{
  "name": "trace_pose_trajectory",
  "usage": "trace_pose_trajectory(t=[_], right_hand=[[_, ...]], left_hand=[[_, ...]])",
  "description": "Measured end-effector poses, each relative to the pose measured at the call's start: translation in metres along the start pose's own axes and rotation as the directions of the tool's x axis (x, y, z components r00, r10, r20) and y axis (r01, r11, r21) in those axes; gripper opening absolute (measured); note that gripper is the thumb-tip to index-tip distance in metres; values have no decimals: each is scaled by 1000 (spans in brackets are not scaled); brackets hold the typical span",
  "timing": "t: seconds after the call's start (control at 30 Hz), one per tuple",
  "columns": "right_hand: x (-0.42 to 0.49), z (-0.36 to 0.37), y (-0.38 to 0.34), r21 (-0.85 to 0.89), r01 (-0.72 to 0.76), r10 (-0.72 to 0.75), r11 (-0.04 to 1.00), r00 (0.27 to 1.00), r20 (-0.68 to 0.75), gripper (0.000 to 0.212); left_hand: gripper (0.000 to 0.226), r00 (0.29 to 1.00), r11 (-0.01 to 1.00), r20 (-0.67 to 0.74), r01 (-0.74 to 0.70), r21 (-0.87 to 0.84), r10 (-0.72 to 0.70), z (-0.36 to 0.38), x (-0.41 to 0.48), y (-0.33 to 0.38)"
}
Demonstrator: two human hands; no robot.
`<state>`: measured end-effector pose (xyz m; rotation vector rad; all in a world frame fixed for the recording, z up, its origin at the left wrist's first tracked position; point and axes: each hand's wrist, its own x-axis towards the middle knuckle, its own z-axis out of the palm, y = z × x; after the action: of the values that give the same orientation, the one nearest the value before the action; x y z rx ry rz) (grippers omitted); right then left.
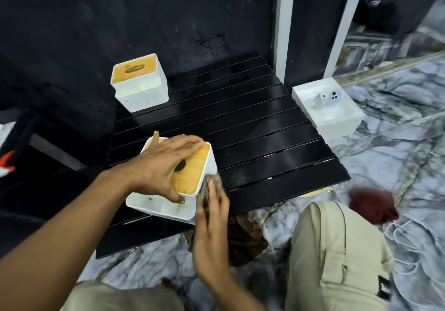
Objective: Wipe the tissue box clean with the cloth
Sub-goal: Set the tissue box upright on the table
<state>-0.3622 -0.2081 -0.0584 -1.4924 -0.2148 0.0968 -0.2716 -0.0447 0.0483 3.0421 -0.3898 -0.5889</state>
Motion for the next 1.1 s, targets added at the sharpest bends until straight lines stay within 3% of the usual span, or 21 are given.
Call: trace_pose_trajectory(t=[0.13,0.33,0.43,0.6,0.73,0.83,0.9,1.0,1.1], right_hand=[[-26,18,11,-176,-51,51,983,999,-2,63],[82,-3,4,76,-211,215,974,975,-51,58],[76,-7,-10,110,-142,143,984,990,-2,49],[46,-29,-4,-12,22,-20,1000,994,106,44],[109,-62,5,-402,5,-21,916,999,-37,47],[131,-79,-4,-651,120,-75,750,993,97,55],[131,-85,-14,-628,167,-74,760,982,172,67],[121,-92,-31,-460,179,-49,870,958,282,78],[108,-96,-34,-566,302,-58,768,912,407,77]], left_hand=[[135,999,998,-4,-54,33,54,3,-2,-4],[136,998,997,-3,-55,57,55,3,-1,-3],[136,999,999,-27,-28,28,28,3,4,-2],[134,999,1000,-34,-10,-16,10,1,7,-7],[130,995,999,-96,9,-44,-13,4,12,-4],[123,987,994,-152,34,-107,-50,8,23,5],[117,980,985,-195,8,-170,-42,8,33,13],[112,956,977,-292,-47,-208,-16,9,40,23],[99,896,956,-429,-14,-293,-118,10,24,20]])
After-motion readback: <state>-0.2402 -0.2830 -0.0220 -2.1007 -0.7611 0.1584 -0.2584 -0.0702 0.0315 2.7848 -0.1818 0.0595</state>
